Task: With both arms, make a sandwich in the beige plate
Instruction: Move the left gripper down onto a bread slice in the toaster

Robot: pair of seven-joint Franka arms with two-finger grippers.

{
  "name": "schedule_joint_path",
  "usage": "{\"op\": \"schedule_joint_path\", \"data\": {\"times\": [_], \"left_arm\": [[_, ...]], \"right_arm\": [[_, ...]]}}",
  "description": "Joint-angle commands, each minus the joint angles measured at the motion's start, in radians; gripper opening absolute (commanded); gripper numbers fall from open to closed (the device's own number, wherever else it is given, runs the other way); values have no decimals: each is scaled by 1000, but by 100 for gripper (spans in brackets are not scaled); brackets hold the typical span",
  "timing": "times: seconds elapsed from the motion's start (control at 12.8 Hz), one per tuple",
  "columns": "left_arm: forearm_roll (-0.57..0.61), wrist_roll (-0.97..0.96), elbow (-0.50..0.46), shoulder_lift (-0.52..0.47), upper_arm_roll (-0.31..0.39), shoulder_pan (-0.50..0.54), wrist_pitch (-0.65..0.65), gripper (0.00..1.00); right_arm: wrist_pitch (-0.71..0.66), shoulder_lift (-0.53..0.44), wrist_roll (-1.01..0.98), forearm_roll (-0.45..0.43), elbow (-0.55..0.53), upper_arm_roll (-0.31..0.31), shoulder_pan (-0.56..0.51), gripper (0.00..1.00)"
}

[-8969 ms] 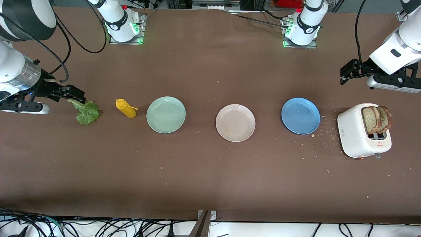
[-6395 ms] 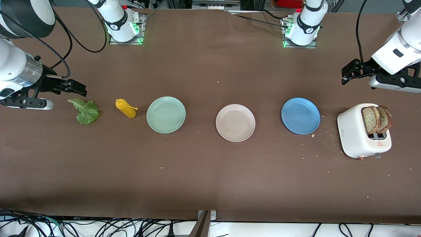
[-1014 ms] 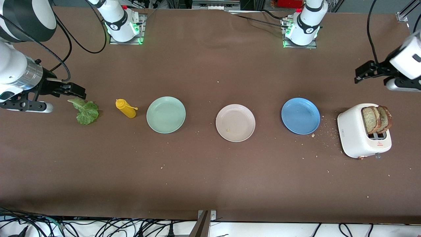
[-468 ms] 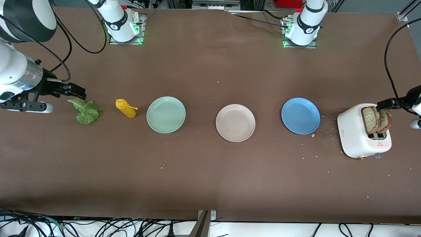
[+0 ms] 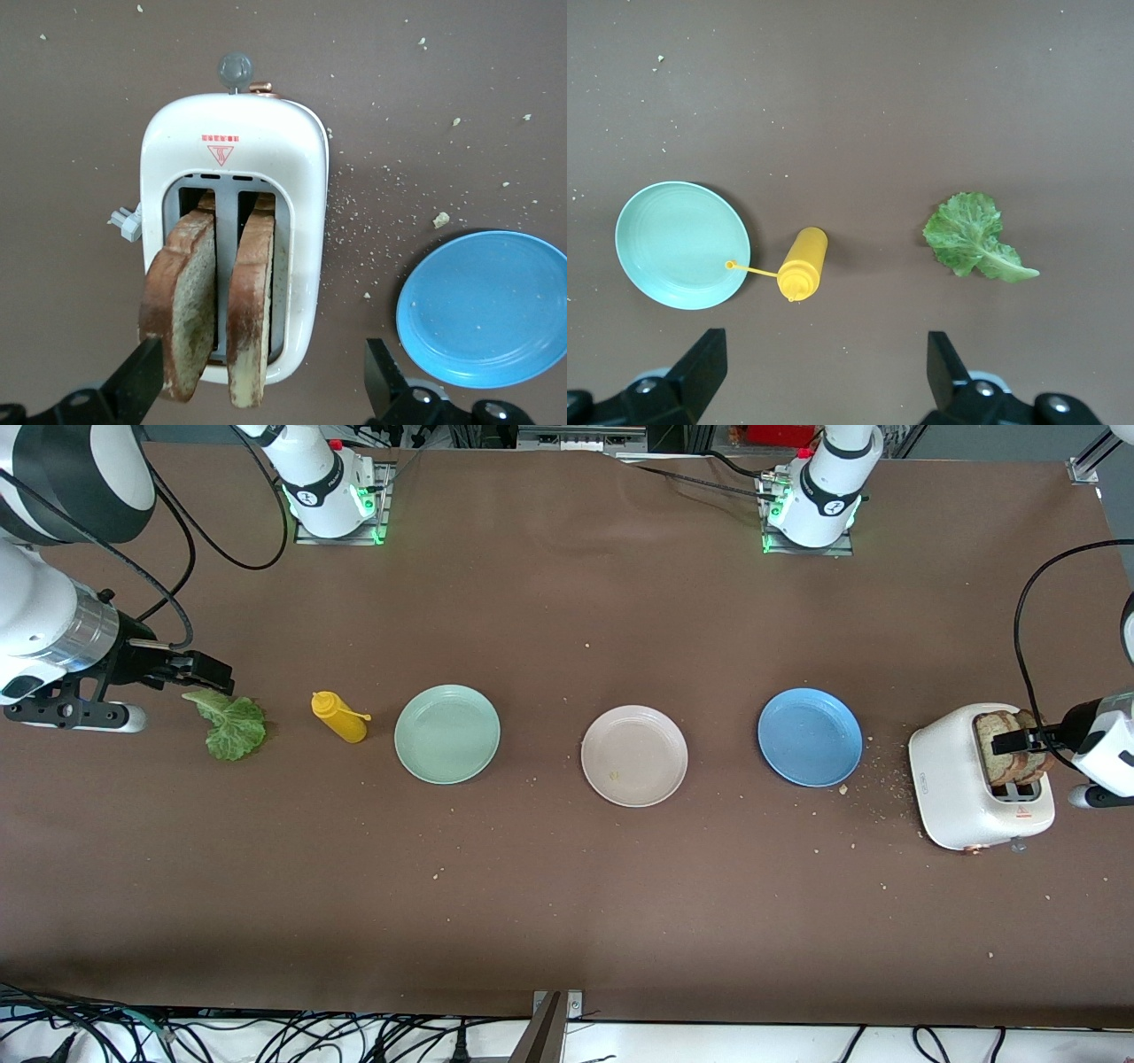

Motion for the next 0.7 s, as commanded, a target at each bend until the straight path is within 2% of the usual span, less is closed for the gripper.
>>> {"op": "schedule_joint_path", "data": {"times": [0.0, 0.16, 0.23, 0.31, 0.39, 0.62], "left_arm": [[53, -10, -105, -26, -10, 21, 101, 99], [55, -65, -140, -31, -11, 24, 111, 82], [56, -70, -147, -37, -13, 24, 109, 58], [61, -71, -151, -37, -13, 23, 100, 18], [61, -73, -151, -37, -13, 23, 94, 0], [69, -71, -134, -49, -10, 24, 49, 0]], "right_arm": [[14, -3, -7, -10, -3, 4, -7, 100], [14, -3, -7, -10, -3, 6, -8, 100], [14, -3, -7, -10, -3, 6, -7, 100], [14, -3, -7, -11, -3, 6, -8, 100], [14, -3, -7, -11, -3, 6, -7, 100], [14, -3, -9, -10, -5, 6, -8, 100]]}}
